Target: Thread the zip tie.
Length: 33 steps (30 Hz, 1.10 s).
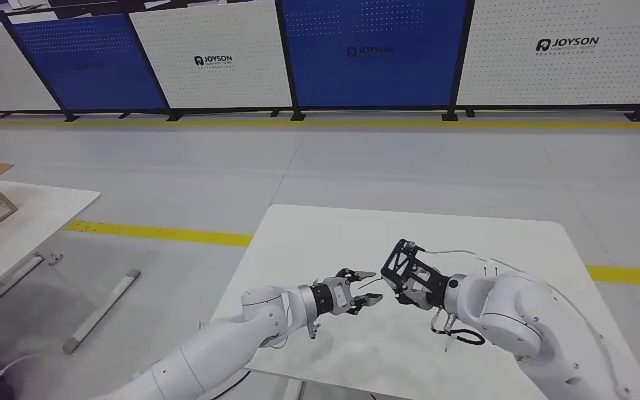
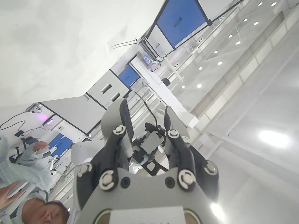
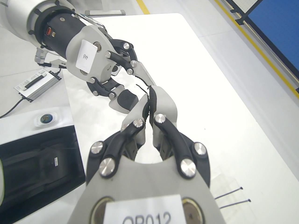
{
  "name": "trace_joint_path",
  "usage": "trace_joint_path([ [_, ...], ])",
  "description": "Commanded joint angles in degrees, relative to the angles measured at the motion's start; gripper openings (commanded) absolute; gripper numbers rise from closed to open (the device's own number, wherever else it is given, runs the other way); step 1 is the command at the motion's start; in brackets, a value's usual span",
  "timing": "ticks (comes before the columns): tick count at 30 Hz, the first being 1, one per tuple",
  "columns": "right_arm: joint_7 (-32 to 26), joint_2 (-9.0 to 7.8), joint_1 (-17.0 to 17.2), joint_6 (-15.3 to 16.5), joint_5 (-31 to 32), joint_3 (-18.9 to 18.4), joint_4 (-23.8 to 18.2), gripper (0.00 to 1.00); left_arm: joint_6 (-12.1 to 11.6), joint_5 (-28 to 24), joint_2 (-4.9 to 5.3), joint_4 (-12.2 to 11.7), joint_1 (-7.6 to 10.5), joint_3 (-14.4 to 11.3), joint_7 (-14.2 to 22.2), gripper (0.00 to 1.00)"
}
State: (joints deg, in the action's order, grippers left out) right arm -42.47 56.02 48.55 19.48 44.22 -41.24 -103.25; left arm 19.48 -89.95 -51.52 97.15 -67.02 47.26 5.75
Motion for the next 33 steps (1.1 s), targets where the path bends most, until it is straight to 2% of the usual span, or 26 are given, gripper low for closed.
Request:
trace_joint_path([
  [1,0.0,0.00,0.0,0.0,0.0,0.0,0.0,0.00,0.0,0.0,-0.06,0.0,-0.03,0.1,0.0,0.27],
  [2,0.0,0.00,0.0,0.0,0.0,0.0,0.0,0.00,0.0,0.0,-0.09,-0.1,-0.03,0.1,0.1,0.22],
  [8,0.0,0.00,0.0,0.0,0.0,0.0,0.0,0.00,0.0,0.0,-0.43,-0.6,0.03,0.3,0.2,0.16],
  [10,0.0,0.00,0.0,0.0,0.0,0.0,0.0,0.00,0.0,0.0,-0.55,-0.6,0.02,0.4,0.2,0.09],
  [11,0.0,0.00,0.0,0.0,0.0,0.0,0.0,0.00,0.0,0.0,-0.59,-0.7,0.00,0.5,0.2,0.02],
  [12,0.0,0.00,0.0,0.0,0.0,0.0,0.0,0.00,0.0,0.0,-0.63,-0.7,-0.01,0.5,0.1,0.00],
  [22,0.0,0.00,0.0,0.0,0.0,0.0,0.0,0.00,0.0,0.0,-0.88,-0.5,-0.03,0.7,-0.1,0.00],
  [25,1.1,0.05,0.9,-0.2,0.6,-0.3,0.0,0.00,0.0,0.0,-0.81,-0.4,0.08,0.6,-0.3,0.00],
  [26,1.2,0.07,1.1,-0.1,0.6,-0.4,0.0,0.26,0.0,0.0,-0.77,-0.3,0.12,0.5,-0.3,0.00],
  [27,1.2,0.09,1.3,0.0,0.5,-0.7,-0.1,0.41,0.0,0.0,-0.71,-0.4,0.26,0.5,-0.7,0.00],
  [28,1.1,0.09,1.5,0.0,0.4,-1.0,-0.2,0.49,0.0,0.0,-0.67,-0.3,0.35,0.5,-0.9,0.00],
  [29,1.2,0.07,1.7,0.0,0.3,-1.3,-0.3,0.89,0.0,0.0,-0.61,-0.3,0.45,0.5,-1.2,0.00],
  [30,1.5,0.00,2.1,0.0,-0.2,-2.0,-0.6,1.00,0.0,0.0,-0.52,-0.3,0.65,0.6,-1.9,0.00],
  [33,2.5,-0.45,3.7,-0.2,-1.4,-4.3,-0.9,1.00,0.0,0.0,-0.19,0.0,1.01,0.1,-3.1,0.00],
])
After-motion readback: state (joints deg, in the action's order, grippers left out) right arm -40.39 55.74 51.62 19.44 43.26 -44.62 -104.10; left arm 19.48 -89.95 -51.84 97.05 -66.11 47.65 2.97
